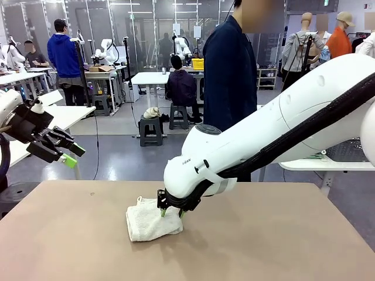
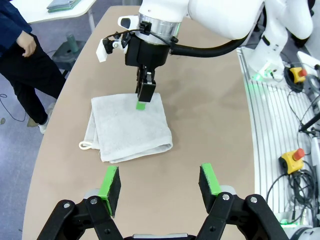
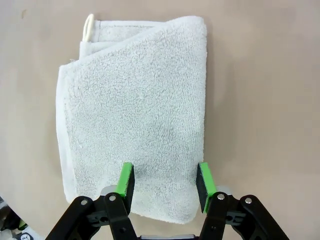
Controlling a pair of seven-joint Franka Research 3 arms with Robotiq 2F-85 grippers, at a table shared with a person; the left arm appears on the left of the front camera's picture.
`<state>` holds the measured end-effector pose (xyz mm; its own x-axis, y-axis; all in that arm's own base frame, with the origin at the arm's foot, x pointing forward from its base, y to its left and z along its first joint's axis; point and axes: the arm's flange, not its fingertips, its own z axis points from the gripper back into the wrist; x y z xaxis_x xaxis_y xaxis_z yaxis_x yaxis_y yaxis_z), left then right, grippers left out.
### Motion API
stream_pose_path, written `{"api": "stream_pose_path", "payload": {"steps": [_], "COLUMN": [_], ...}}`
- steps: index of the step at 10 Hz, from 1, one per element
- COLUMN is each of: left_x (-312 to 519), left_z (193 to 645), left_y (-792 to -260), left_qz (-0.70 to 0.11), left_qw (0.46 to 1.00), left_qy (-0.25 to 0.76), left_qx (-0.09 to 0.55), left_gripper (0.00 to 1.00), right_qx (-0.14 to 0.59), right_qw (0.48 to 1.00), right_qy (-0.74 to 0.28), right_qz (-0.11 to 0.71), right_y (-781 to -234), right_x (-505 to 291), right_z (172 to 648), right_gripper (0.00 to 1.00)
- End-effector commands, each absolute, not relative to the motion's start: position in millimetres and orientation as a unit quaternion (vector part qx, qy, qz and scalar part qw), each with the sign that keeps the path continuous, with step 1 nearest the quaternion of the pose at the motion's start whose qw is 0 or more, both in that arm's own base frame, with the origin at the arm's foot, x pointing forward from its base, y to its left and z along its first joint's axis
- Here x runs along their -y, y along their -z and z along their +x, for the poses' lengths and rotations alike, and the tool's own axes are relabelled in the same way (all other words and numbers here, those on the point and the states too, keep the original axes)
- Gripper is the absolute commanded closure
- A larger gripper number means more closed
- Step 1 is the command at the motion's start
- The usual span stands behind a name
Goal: Fold the towels and place them in the basket.
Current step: Place the folded Towel with hook on the right side of the table.
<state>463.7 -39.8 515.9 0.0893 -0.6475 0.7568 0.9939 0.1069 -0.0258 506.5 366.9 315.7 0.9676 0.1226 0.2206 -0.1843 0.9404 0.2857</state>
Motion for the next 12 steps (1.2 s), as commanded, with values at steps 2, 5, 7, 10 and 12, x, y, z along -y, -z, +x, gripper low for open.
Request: {"api": "stream_pose_path", "payload": {"steps": [2,5,7,10,12], "left_x": [39.9,39.9,39.9,39.9,39.9], "left_z": [463.0,463.0,463.0,463.0,463.0], "left_y": [-518.9,-518.9,-518.9,-518.9,-518.9], "left_qz": [-0.284,-0.284,-0.284,-0.284,-0.284], "left_qw": [0.683,0.683,0.683,0.683,0.683], "left_qy": [0.604,0.604,0.604,0.604,0.604], "left_qx": [0.298,0.298,0.298,0.298,0.298], "left_gripper": [0.20,0.20,0.20,0.20,0.20], "right_qx": [0.122,0.123,0.126,0.126,0.116], "right_qw": [0.977,0.976,0.975,0.976,0.977], "right_qy": [-0.099,-0.111,-0.111,-0.113,-0.118], "right_qz": [0.147,0.143,0.143,0.135,0.133], "right_y": [-305.6,-299.8,-300.0,-302.8,-303.4], "right_x": [-367.1,-366.3,-366.8,-365.2,-364.0], "right_z": [514.3,515.5,515.0,515.1,514.7], "right_gripper": [0.37,0.57,0.77,0.79,0.99]}}
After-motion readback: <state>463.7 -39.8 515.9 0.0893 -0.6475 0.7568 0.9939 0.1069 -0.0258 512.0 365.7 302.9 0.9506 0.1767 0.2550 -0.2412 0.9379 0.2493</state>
